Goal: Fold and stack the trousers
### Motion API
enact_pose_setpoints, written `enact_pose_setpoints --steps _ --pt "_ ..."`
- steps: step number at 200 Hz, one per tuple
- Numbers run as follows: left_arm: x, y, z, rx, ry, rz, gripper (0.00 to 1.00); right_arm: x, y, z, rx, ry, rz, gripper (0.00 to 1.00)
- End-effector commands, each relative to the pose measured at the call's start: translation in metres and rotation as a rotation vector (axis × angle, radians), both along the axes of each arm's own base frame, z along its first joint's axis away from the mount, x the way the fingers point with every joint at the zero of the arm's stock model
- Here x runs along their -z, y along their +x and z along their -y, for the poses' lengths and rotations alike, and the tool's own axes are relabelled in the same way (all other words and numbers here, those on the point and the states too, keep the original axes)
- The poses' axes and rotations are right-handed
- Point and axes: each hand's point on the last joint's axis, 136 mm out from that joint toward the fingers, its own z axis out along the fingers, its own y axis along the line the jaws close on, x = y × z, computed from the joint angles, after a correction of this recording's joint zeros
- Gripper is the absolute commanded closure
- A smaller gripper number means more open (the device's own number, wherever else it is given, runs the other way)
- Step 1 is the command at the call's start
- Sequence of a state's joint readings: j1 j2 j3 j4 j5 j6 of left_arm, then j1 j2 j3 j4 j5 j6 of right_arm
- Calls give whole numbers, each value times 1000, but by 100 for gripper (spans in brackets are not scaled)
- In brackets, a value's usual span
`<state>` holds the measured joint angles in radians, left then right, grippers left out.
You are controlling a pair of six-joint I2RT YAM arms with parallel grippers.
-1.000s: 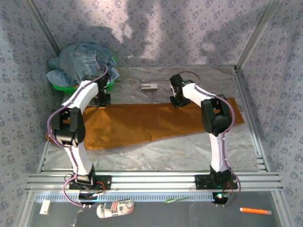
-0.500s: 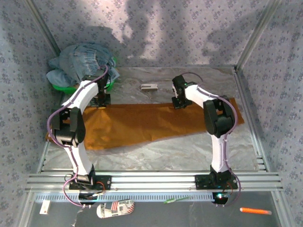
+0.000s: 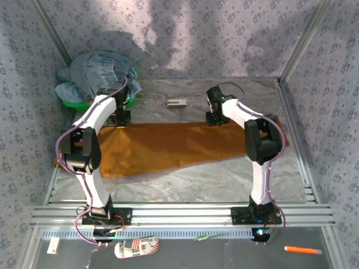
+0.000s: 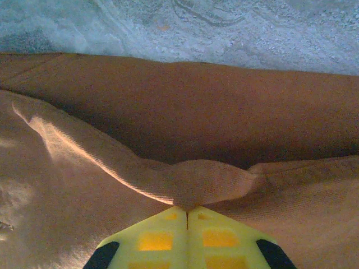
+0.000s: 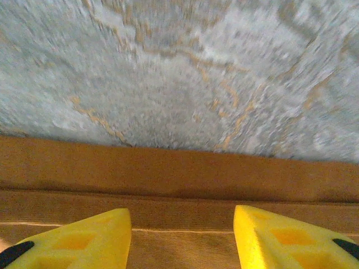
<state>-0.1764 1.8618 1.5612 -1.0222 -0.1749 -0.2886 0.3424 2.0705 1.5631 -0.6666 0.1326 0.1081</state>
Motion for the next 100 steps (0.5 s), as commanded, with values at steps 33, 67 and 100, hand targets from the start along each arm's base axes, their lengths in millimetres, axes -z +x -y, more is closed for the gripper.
enact_pose_setpoints --steps 33,67,100 --pt "-14 6 1 3 -20 47 100 35 -17 10 -4 -9 -143 53" --pt "-13 5 2 4 -20 43 100 32 -14 14 4 -11 -133 90" --pt "-14 5 1 3 -20 45 100 23 -12 10 0 -6 -113 100"
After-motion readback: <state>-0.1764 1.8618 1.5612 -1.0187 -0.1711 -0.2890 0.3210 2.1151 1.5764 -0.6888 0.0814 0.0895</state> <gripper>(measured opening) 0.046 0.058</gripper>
